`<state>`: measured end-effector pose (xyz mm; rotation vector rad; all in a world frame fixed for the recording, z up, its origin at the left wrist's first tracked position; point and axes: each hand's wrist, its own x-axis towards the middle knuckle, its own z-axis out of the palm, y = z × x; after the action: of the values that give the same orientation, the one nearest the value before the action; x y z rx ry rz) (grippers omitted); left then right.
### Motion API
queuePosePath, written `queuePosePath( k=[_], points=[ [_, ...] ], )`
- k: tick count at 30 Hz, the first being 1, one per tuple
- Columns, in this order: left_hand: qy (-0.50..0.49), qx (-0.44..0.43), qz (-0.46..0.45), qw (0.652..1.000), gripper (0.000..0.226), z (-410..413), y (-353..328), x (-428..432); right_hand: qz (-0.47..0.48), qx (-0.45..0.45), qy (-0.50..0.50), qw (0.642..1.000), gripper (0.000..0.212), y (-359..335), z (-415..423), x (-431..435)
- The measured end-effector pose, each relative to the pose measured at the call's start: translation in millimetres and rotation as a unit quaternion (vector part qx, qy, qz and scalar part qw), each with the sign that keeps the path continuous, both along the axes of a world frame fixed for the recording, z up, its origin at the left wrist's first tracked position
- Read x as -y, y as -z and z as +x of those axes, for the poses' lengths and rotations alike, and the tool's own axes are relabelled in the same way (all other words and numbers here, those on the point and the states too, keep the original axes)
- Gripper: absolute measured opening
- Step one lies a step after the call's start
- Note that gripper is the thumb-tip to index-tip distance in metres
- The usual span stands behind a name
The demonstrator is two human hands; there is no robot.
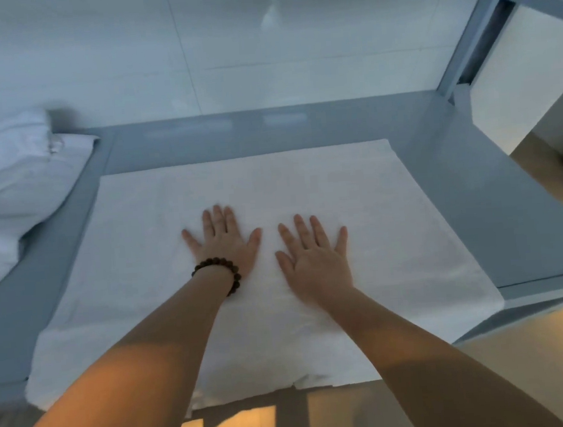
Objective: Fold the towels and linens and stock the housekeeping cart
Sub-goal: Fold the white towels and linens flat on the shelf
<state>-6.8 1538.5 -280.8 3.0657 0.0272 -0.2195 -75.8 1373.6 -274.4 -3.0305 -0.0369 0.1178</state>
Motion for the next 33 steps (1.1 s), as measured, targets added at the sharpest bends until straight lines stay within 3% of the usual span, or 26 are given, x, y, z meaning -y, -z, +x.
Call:
queuePosePath(
  k=[7, 11, 16, 21, 26, 29, 33],
  points=[
    [0.023, -0.022, -0.011, 0.999, 0.085, 61.1, -11.6, -0.8, -0.002, 0.020, 0.013, 1.000, 0.060, 2.1, 57.0, -0.2],
    [0.066, -0.088, -0.028, 0.994, 0.083, 91.4, -37.2, -10.0, -0.003, 0.024, 0.029, 0.999, 0.062, 3.4, 85.4, 0.8],
    [0.082, -0.105, -0.009, 0.991, 0.080, 31.4, -32.8, -3.9, 0.001, 0.009, 0.022, 1.000, 0.061, -1.4, 109.1, 2.6],
    [0.050, -0.053, -0.015, 0.997, 0.078, -47.6, -13.4, -14.2, -0.010, -0.022, 0.005, 1.000, 0.059, -13.7, 120.4, 7.5],
    [0.037, 0.003, -0.015, 0.999, 0.081, -61.8, -8.5, -18.6, 0.041, -0.053, -0.024, 0.997, 0.056, -30.8, 92.6, 1.5],
    [0.038, -0.008, -0.017, 0.999, 0.082, -61.8, -6.5, -19.1, 0.025, -0.016, -0.010, 1.000, 0.055, -19.7, 40.6, -6.6],
    [0.036, -0.016, -0.019, 0.999, 0.085, -61.3, -6.8, -18.9, -0.010, -0.031, 0.000, 0.999, 0.059, -6.1, 9.6, -5.3]
  ],
)
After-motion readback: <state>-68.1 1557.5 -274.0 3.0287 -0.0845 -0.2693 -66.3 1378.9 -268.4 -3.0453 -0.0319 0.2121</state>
